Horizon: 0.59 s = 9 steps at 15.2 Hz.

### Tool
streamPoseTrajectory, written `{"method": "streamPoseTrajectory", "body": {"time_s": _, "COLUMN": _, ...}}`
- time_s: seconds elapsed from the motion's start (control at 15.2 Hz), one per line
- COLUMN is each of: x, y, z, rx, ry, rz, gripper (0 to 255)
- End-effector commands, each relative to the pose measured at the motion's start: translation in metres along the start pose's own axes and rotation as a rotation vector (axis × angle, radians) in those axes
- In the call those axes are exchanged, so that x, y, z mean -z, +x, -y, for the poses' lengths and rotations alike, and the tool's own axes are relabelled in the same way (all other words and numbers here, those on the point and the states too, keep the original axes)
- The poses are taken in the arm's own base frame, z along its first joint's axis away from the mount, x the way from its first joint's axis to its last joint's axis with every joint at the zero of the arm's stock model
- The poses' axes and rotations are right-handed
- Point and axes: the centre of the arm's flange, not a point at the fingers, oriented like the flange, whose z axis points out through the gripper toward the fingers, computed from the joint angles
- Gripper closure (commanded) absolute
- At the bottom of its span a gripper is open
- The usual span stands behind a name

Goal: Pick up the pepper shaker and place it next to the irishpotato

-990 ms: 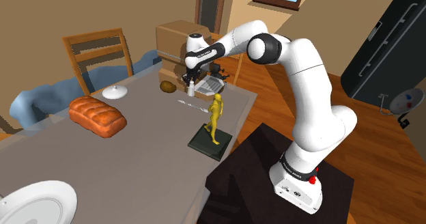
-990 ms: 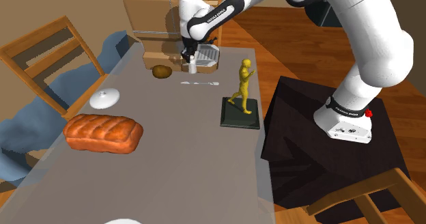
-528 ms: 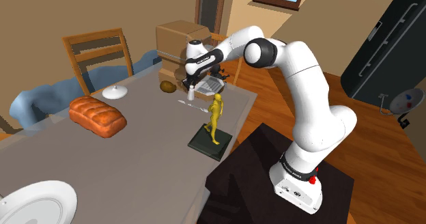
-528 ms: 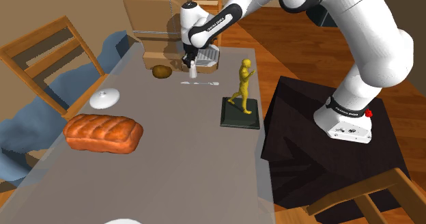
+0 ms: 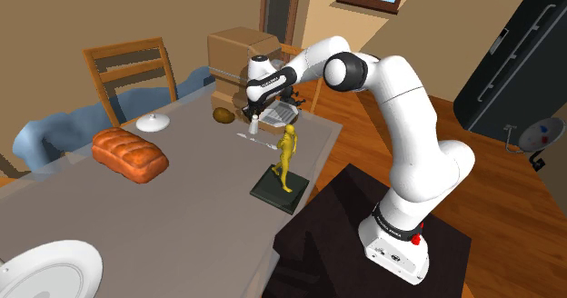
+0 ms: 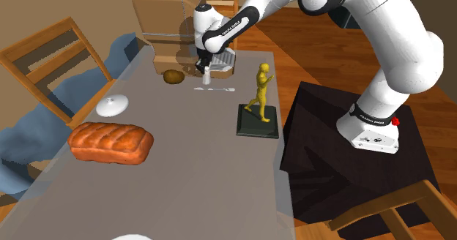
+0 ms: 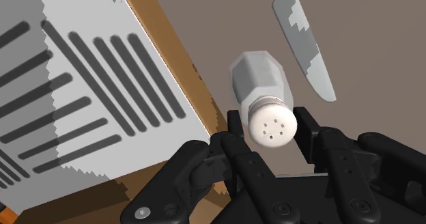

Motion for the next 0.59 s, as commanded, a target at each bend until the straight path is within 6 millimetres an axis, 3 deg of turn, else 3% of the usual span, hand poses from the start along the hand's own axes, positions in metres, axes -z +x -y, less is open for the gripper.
{"method": "streamPoseTrajectory", "body": {"time_s": 0.0, "x": 0.0, "y": 0.0, "z": 0.0, "rx": 0.0, "ry": 0.0, "rz": 0.0, "gripper": 0}}
{"method": "streamPoseTrajectory", "body": {"time_s": 0.33, "x": 0.0, "y": 0.0, "z": 0.0, "rx": 0.0, "ry": 0.0, "rz": 0.0, "gripper": 0}}
{"method": "streamPoseTrajectory", "body": {"time_s": 0.53, "x": 0.04, "y": 0.0, "z": 0.0, "rx": 0.0, "ry": 0.0, "rz": 0.0, "gripper": 0}}
